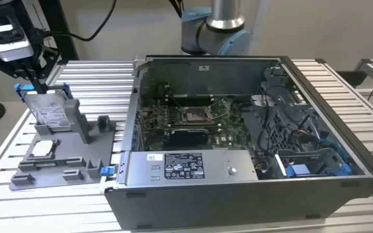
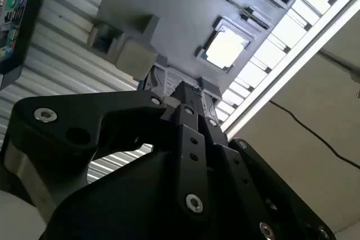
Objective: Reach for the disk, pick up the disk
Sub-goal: 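Reach for the disk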
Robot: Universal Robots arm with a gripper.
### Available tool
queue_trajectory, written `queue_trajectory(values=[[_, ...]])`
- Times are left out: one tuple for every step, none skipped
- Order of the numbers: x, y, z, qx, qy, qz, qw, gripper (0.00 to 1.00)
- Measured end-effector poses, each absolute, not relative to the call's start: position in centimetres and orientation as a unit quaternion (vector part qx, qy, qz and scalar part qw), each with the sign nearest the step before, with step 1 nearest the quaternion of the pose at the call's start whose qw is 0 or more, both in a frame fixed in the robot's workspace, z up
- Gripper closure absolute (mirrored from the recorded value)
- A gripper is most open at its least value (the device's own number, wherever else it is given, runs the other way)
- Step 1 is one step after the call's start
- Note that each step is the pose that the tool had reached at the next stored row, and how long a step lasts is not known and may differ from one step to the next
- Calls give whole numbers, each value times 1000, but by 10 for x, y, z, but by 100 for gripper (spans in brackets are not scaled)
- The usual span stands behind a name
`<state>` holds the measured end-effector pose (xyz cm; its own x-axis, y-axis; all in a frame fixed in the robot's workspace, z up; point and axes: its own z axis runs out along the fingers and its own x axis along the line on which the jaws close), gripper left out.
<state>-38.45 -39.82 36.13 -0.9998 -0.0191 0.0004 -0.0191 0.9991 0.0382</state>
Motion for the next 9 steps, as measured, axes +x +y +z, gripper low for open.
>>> queue_trajectory(values=[[-385,-398,361,10,-1000,-19,0,100],[-385,-398,361,10,-1000,-19,0,100],[-385,-398,361,10,-1000,-19,0,100],[-385,-398,361,10,-1000,-19,0,100],[-385,-398,361,10,-1000,-19,0,100],[-385,-398,361,10,-1000,-19,0,100],[-385,-398,361,10,-1000,-19,0,100],[-385,-398,361,10,-1000,-19,0,100],[-385,-398,361,10,-1000,-19,0,100]])
